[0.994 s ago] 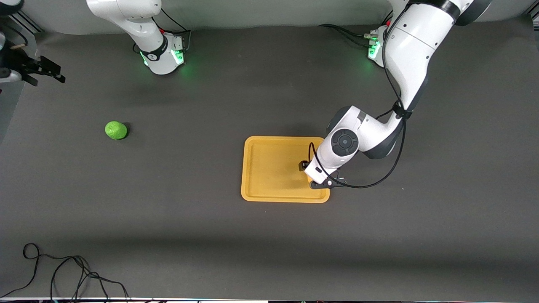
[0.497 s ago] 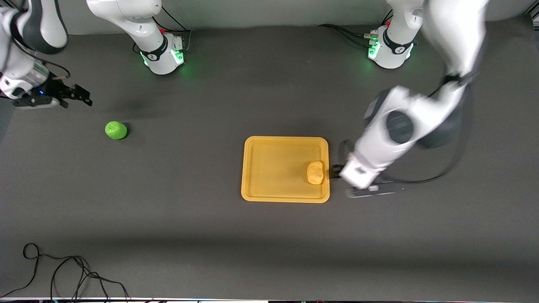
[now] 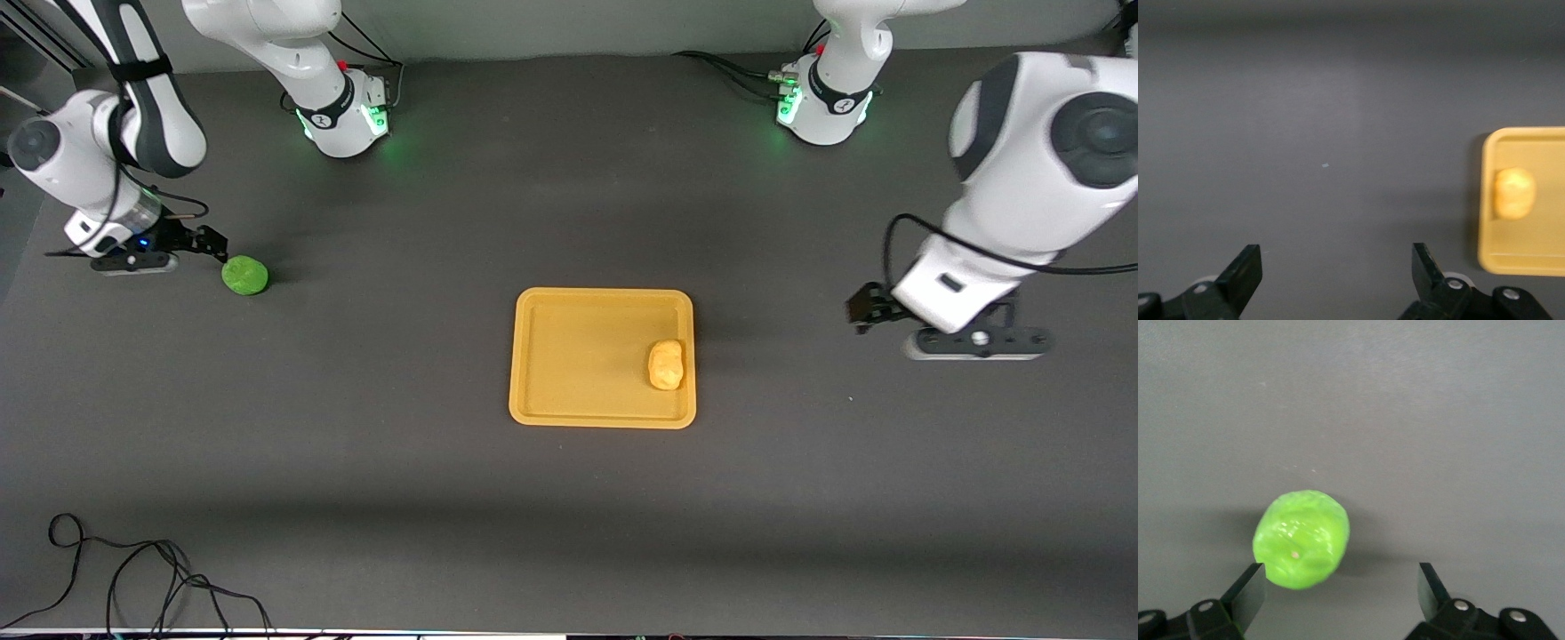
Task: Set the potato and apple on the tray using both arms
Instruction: 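Open the left gripper and withdraw while the right gripper grasps the apple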
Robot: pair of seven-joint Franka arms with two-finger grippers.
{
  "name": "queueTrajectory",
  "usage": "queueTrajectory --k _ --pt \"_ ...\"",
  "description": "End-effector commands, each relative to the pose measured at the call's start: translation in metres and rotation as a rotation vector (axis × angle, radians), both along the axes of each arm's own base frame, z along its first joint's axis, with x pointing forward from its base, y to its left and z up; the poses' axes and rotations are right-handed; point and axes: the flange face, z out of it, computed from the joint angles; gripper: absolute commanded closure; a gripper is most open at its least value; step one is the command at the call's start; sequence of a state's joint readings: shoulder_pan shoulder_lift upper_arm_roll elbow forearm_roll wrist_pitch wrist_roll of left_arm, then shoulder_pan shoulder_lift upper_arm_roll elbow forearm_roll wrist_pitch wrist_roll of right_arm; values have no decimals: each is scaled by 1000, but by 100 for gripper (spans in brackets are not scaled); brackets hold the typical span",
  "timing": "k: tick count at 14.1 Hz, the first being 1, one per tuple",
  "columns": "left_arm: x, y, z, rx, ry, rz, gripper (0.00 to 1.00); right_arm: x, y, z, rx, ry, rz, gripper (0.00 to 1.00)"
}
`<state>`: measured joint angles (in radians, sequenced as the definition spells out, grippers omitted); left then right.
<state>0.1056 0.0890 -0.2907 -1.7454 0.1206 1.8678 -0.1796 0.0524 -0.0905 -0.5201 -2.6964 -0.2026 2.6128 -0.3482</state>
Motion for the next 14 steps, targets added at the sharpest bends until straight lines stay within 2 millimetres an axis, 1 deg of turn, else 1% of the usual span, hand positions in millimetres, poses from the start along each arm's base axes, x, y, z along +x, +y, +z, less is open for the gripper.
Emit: queueTrajectory --k 1,3,4,5,8,10,11,12,13,14 --pt "-25 22 -3 39 10 -43 0 12 15 -10 17 0 2 0" --pt "-38 45 -4 47 20 -62 0 13 15 -21 0 0 12 0" --pt "-45 52 -3 50 7 -79 0 14 14 -27 -10 -2 24 0" --pt "-47 56 -8 43 -8 -75 0 13 13 -34 -16 3 26 0" --pt "-45 58 -9 31 -7 -78 0 8 10 -48 -20 37 20 0" --pt "-44 59 -12 19 2 -85 0 7 11 -54 -11 48 -2 0" --pt "-41 59 -14 12 8 -82 0 6 11 -57 -11 55 13 0" --pt "-37 59 -16 7 13 -72 0 7 10 -57 -14 52 27 12" --pt "-35 59 -17 6 14 -69 0 8 10 -56 -14 49 49 42" --pt "-35 59 -16 4 13 -65 0 9 10 -55 -14 47 64 58"
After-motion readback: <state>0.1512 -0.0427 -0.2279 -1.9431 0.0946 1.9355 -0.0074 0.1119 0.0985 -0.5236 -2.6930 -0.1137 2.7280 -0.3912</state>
